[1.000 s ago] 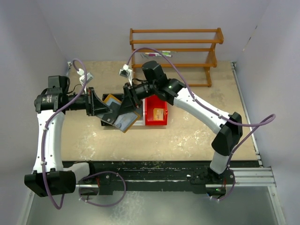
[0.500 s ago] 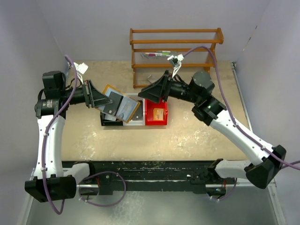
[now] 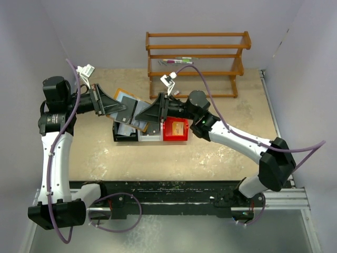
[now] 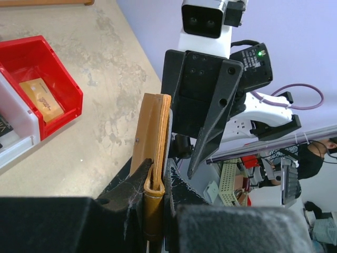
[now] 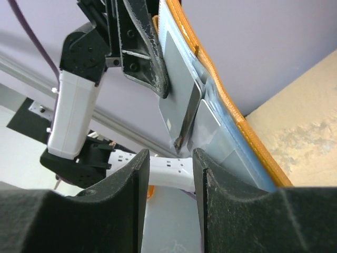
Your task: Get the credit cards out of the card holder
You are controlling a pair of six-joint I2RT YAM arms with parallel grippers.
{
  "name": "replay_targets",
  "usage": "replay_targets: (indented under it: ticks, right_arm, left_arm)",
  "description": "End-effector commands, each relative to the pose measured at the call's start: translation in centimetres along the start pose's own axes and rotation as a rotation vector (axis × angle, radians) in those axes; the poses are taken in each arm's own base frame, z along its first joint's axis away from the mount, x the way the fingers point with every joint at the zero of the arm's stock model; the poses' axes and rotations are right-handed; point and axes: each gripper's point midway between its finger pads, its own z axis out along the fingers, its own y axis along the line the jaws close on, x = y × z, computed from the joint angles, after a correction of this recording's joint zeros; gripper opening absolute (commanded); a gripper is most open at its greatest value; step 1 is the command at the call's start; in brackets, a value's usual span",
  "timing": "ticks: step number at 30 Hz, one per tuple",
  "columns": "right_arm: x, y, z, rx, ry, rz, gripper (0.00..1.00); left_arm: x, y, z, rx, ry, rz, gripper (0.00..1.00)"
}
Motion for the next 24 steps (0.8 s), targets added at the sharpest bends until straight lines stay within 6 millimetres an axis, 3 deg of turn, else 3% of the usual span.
replay_targets:
  ticks: [1, 11, 24]
  right_arm:
    - [-1.7, 4.4, -0.1, -0.175, -0.055, -0.05, 0.41]
    - [-2.1, 4.4, 0.8, -0.239, -0.067, -0.001, 0.34]
    - [-1.9, 5.9, 0.2, -0.342, -0.064, 0.013, 0.03]
  left_arm:
    - [-0.6, -2.3, -0.4, 0.061, -0.013, 0.02, 0.0]
    - [-0.4, -3.6, -0.6, 0.116, -0.001, 0.005, 0.02]
    - [0.3, -3.9, -0.7, 0.144, 0.029, 0.002, 0.06]
